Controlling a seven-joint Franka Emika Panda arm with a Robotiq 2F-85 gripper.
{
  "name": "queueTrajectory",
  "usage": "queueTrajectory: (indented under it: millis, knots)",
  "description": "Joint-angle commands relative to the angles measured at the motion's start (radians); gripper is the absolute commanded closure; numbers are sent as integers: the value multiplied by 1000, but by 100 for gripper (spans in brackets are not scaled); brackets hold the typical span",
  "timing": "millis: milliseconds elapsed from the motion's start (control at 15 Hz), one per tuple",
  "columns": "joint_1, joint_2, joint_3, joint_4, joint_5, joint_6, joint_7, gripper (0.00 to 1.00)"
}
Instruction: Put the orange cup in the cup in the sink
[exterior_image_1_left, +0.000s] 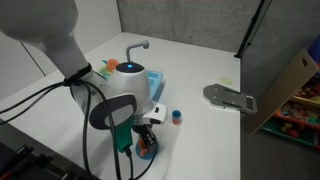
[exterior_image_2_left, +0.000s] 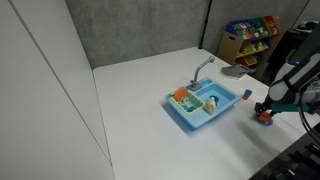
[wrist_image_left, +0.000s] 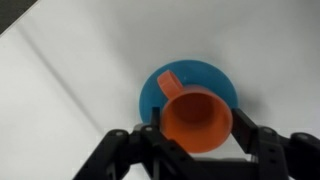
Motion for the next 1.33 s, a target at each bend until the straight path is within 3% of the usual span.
queueTrajectory:
  millis: [0,67,667,1200,1267]
  knots:
    - [18,3,-15,13,19,3,-15,59]
    - [26,-17,-23,3,18,-1,-12,63]
    - [148,-199,-99,-53,-11,-110,25,64]
    - [239,-307,-116,-35,-56,-232,121,64]
    - [205,-264,-85,-22,-41,-192,90,39]
